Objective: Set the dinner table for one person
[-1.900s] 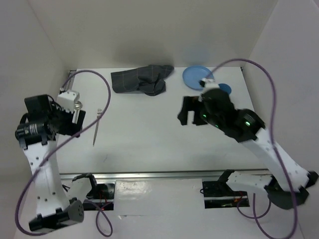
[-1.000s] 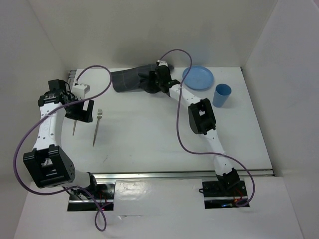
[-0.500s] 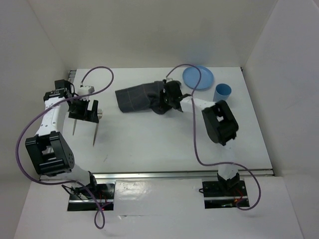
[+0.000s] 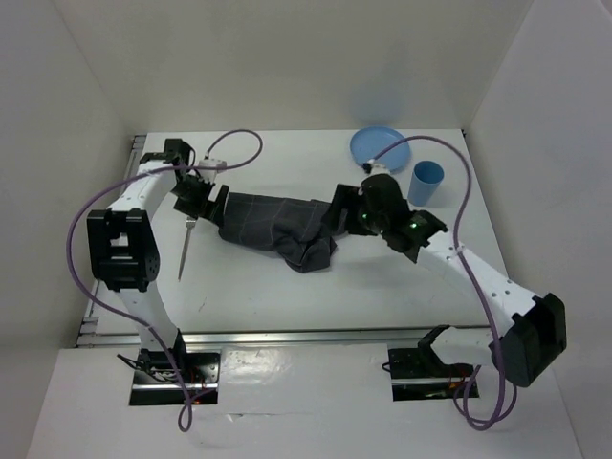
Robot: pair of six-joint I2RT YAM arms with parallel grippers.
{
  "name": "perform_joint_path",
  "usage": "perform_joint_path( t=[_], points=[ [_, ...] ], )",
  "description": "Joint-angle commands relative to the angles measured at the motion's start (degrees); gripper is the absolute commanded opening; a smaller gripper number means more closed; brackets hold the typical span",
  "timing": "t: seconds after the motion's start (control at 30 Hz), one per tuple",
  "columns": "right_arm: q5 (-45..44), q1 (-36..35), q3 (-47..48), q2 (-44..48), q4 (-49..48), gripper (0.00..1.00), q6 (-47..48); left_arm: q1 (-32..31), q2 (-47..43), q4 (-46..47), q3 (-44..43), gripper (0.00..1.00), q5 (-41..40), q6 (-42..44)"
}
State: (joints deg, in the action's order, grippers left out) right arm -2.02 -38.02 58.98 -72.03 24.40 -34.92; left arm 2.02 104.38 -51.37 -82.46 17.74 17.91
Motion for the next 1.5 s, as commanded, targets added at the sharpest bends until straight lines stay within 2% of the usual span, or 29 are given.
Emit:
perform_joint_path(
  t=[0.0,0.07,0.17,0.23,0.37,0.47,0.63,0.73,0.9,0.93,1.0,1.03,1.1,1.13,1.17,1.27,1.3,1.4,1.47],
  points=[
    [-4.32,7.68,2.81,0.41,4.78,0.86,0.45,0.53,6.52,3.91,-11.12,1.0,-0.17,-3.67],
    [-0.46,14.09,5.51,-3.18,4.16,0.86,1.61,0.53,12.67,1.81,-18.92,1.0,0.54,-4.82],
    [3.68,21.22,8.33,-12.59,4.69,0.87,1.61,-0.78,19.69,-0.3,-25.54,1.0,1.16,-5.34],
    [8.69,25.16,9.66,-18.72,1.63,0.87,1.61,-1.4,22.52,-0.92,-30.21,1.0,1.95,-6.04],
    [11.07,27.3,16.4,-27.27,-0.58,0.87,0.2,-2.64,26.75,4.17,-33.9,1.0,1.34,-8.07],
    [10.55,27.3,20.89,-33.42,1.69,0.87,0.2,-3.77,30.0,3.57,-37.32,1.0,3.18,-8.07],
    [12.83,27.82,21.44,-38.97,1.62,0.89,-2.86,-5.88,34.48,0.67,-38.75,1.0,0.72,-7.45],
    [15.02,27.82,20.91,-40.99,-0.32,0.9,-4.98,-5.89,35.1,0.66,-36.55,0.99,-0.59,-6.93],
    [16.7,27.21,21.53,-44.16,0.38,0.9,-6.13,-5.89,36.34,-0.04,-36.54,0.73,0.71,-6.93],
    [16.7,27.21,20.74,-44.16,0.38,0.9,-6.74,-5.89,36.34,-0.04,-36.55,0.58,1.5,-6.4],
    [16.7,27.21,19.51,-44.16,-1.54,0.88,-8.32,-5.89,35.64,-0.04,-36.55,0.44,2.82,-6.4],
    [16.7,27.73,18.46,-44.16,-2.16,0.82,-8.85,-5.89,35.02,-0.04,-36.03,0.25,3.44,-6.4],
    [16.7,28.43,17.75,-44.16,-4.36,0.7,-10.08,-5.89,34.32,-0.57,-36.02,0.02,3.44,-6.4],
    [16.7,29.31,17.75,-44.86,-5.06,0.62,-10.78,-5.89,33.79,-0.57,-36.02,0.0,2.84,-6.4],
    [17.4,29.32,17.75,-45.39,-5.85,0.45,-10.79,-5.89,32.57,-0.57,-36.02,0.0,2.83,-6.4],
    [16.88,29.93,18.27,-45.39,-5.86,0.15,-10.79,-5.89,29.58,-0.57,-34.54,0.0,1.61,-5.78],
    [16.35,29.93,18.27,-45.39,-5.34,0.02,-10.18,-5.89,27.04,-1.18,-34.53,0.0,0.99,-5.26],
    [15.21,30.46,17.57,-42.07,-4.8,0.0,-8.61,-5.89,21.59,-1.88,-33.03,0.0,0.37,-4.73],
    [13.02,30.46,17.57,-36.99,-2.88,0.0,-6.4,-5.89,14.39,-2.5,-31.45,0.0,0.37,-4.73]
  ],
)
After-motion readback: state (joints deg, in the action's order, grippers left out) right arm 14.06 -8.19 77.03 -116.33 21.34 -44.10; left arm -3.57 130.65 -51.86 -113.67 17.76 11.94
